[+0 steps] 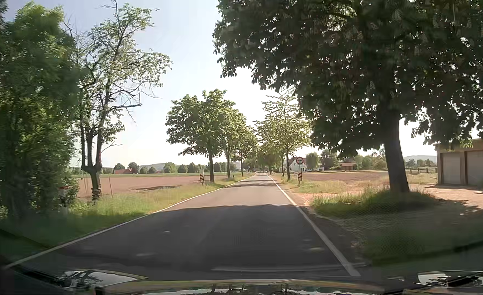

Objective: Follow the waypoints while adhering to traffic rules and regulations

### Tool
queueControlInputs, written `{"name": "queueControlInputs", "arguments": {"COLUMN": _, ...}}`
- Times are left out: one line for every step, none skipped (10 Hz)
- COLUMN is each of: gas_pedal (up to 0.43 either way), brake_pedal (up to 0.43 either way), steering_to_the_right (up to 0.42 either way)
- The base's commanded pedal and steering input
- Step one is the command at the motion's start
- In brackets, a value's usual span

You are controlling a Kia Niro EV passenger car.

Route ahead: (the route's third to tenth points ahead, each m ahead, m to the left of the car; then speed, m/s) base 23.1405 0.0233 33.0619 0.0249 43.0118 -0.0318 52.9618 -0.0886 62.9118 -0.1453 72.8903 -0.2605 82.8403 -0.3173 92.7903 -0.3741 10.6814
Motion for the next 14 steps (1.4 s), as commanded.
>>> {"name": "queueControlInputs", "arguments": {"gas_pedal": 0.280, "brake_pedal": 0.000, "steering_to_the_right": 0.001}}
{"name": "queueControlInputs", "arguments": {"gas_pedal": 0.280, "brake_pedal": 0.000, "steering_to_the_right": 0.001}}
{"name": "queueControlInputs", "arguments": {"gas_pedal": 0.280, "brake_pedal": 0.000, "steering_to_the_right": 0.001}}
{"name": "queueControlInputs", "arguments": {"gas_pedal": 0.280, "brake_pedal": 0.000, "steering_to_the_right": 0.001}}
{"name": "queueControlInputs", "arguments": {"gas_pedal": 0.280, "brake_pedal": 0.000, "steering_to_the_right": 0.001}}
{"name": "queueControlInputs", "arguments": {"gas_pedal": 0.280, "brake_pedal": 0.000, "steering_to_the_right": 0.001}}
{"name": "queueControlInputs", "arguments": {"gas_pedal": 0.280, "brake_pedal": 0.000, "steering_to_the_right": 0.001}}
{"name": "queueControlInputs", "arguments": {"gas_pedal": 0.280, "brake_pedal": 0.000, "steering_to_the_right": 0.001}}
{"name": "queueControlInputs", "arguments": {"gas_pedal": 0.280, "brake_pedal": 0.000, "steering_to_the_right": 0.001}}
{"name": "queueControlInputs", "arguments": {"gas_pedal": 0.280, "brake_pedal": 0.000, "steering_to_the_right": 0.001}}
{"name": "queueControlInputs", "arguments": {"gas_pedal": 0.268, "brake_pedal": 0.000, "steering_to_the_right": 0.001}}
{"name": "queueControlInputs", "arguments": {"gas_pedal": 0.268, "brake_pedal": 0.000, "steering_to_the_right": 0.001}}
{"name": "queueControlInputs", "arguments": {"gas_pedal": 0.268, "brake_pedal": 0.000, "steering_to_the_right": 0.001}}
{"name": "queueControlInputs", "arguments": {"gas_pedal": 0.260, "brake_pedal": 0.000, "steering_to_the_right": 0.001}}
